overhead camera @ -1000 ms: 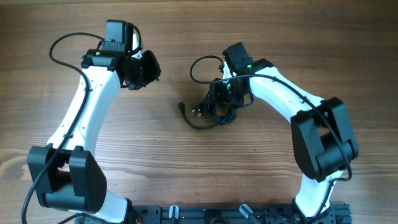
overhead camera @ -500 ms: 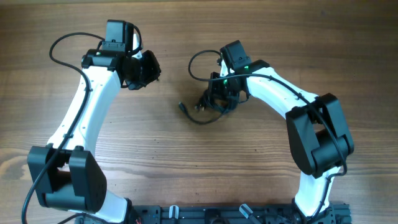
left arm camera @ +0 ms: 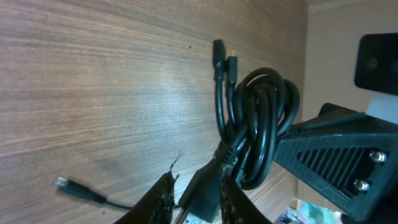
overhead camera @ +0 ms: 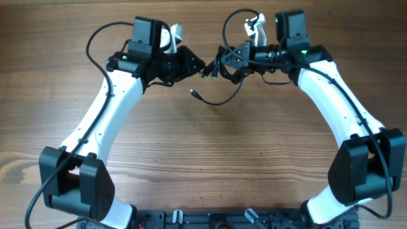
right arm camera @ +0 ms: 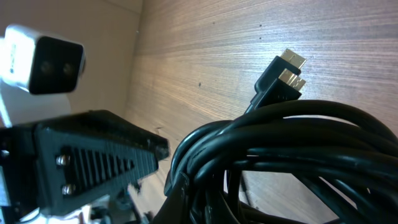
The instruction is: Untangle cables
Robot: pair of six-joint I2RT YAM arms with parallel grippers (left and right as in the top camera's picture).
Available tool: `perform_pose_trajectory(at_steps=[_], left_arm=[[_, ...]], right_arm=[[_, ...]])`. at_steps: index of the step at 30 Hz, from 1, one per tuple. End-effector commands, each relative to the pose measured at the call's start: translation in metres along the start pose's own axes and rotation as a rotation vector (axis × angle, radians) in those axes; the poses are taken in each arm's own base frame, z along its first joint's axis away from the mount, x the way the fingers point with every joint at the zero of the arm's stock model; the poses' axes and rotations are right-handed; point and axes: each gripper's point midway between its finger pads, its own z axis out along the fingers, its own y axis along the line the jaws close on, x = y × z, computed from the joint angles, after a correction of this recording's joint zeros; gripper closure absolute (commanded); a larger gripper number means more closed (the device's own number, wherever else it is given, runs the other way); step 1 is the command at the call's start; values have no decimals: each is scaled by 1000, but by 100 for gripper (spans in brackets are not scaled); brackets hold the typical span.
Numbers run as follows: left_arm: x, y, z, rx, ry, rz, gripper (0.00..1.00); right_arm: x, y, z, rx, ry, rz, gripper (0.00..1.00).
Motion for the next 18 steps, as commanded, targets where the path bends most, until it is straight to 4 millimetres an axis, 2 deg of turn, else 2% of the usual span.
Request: perform_pose_trajectory(at_steps=[1,10,14,18], left_arm=[[-4,-15,2,5,-47,-7,61],[-21,-33,2,62,-119,13,54],[-20,-29,6,57,-110,7,54],[-12,-25,22,45,-73,-1,60]], right_arm=[[4,22,-2,-80,34,19,96],[15,14,-1,-44,66,66,96],[18,13,-1,-39,76,80,96],[17,12,-1,-36,74,76,96]])
